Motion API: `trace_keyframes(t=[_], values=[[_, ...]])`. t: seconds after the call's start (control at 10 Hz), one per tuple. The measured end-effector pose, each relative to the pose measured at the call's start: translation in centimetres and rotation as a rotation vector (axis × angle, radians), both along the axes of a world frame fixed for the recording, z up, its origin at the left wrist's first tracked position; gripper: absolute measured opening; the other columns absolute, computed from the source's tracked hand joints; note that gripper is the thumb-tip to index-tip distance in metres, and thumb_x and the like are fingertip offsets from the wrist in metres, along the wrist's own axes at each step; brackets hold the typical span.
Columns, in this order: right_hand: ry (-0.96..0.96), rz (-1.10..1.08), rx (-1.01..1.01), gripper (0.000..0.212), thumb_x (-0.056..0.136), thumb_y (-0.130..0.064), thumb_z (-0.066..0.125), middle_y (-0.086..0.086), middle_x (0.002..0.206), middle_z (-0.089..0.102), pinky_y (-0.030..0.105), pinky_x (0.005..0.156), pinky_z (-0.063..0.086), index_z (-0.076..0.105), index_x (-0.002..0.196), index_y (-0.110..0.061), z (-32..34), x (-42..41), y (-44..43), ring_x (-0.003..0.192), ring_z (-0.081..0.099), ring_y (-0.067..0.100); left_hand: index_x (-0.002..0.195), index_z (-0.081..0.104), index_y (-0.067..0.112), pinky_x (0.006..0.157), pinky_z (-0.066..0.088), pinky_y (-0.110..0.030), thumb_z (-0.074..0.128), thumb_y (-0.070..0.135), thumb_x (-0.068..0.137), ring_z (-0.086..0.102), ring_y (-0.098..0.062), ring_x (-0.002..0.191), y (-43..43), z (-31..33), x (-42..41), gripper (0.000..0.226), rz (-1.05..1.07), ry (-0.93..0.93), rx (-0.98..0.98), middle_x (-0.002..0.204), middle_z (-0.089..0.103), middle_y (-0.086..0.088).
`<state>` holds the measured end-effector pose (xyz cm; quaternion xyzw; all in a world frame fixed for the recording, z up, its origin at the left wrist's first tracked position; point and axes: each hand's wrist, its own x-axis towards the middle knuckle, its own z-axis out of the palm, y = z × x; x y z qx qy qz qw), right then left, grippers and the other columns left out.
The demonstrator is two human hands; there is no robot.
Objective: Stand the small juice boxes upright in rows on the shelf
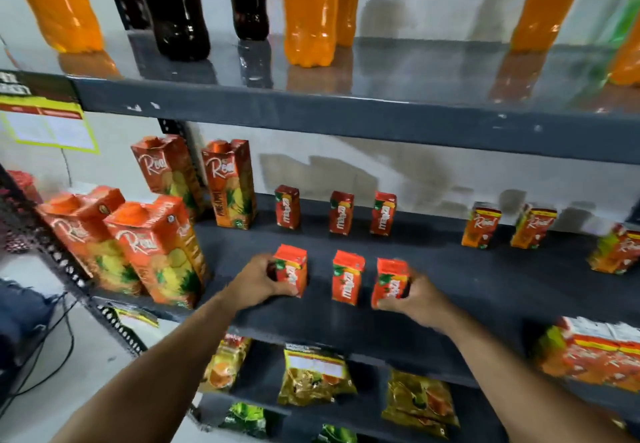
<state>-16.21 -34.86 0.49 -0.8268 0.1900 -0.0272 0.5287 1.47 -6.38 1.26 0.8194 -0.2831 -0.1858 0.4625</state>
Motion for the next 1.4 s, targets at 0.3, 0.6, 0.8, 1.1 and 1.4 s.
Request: trace_keyframes(t=[0.3,0.6,0.8,1.1,1.4], values=[[-0.126,0.005,0.101,0.047,0.057,-0.013,0.091,0.000,0.096,0.077,0.041,0.082,0.055,0.071,0.096,-0.030,-1.0,2.8,4.1,0.093,0.071,0.021,0.114,0.061,0.022,0.082,0.055,-0.021,0.092,0.018,0.059,0.066,0.001,0.093,-3.4,-1.6,0.9,0.064,-0.213,0.105,-0.050,0.102,0.068,0.011],[-0.095,-0.122,0.060,0.053,0.050,-0.003,0.092,-0.006,0.084,0.077,0.027,0.072,0.057,0.068,0.089,-0.029,-1.8,1.5,8.4,0.084,0.072,0.016,0.102,0.070,0.034,0.082,0.055,-0.026,0.093,0.023,0.057,0.068,-0.011,0.099,-0.7,-1.9,-0.7,0.051,-0.337,0.295,-0.095,0.102,0.075,0.009],[-0.071,-0.047,-0.062,0.052,0.050,-0.025,0.090,-0.028,0.083,0.072,0.011,0.060,0.051,0.064,0.084,-0.055,-1.8,0.6,11.5,0.074,0.069,-0.002,0.092,0.073,0.039,0.083,0.056,-0.032,0.090,0.034,0.055,0.070,-0.011,0.093,2.1,-1.9,-2.0,0.041,-0.292,0.233,-0.091,0.094,0.076,0.010],[-0.017,-0.024,-0.089,0.058,0.051,-0.025,0.092,-0.037,0.081,0.067,0.005,0.056,0.047,0.061,0.081,-0.063,-1.6,0.8,11.3,0.074,0.066,-0.009,0.096,0.072,0.031,0.089,0.055,-0.043,0.091,0.024,0.059,0.070,-0.011,0.093,2.5,-1.4,-2.3,0.042,-0.256,0.216,-0.067,0.095,0.076,0.007],[-0.091,-0.020,-0.001,0.106,0.039,-0.035,0.095,-0.024,0.113,0.064,0.036,0.087,0.056,0.039,0.125,-0.062,-0.9,0.3,11.4,0.099,0.062,-0.004,0.121,0.058,0.022,0.093,0.052,-0.048,0.094,0.013,0.054,0.066,-0.020,0.106,2.8,-0.3,-2.9,0.077,-0.265,0.217,-0.069,0.111,0.071,-0.003]])
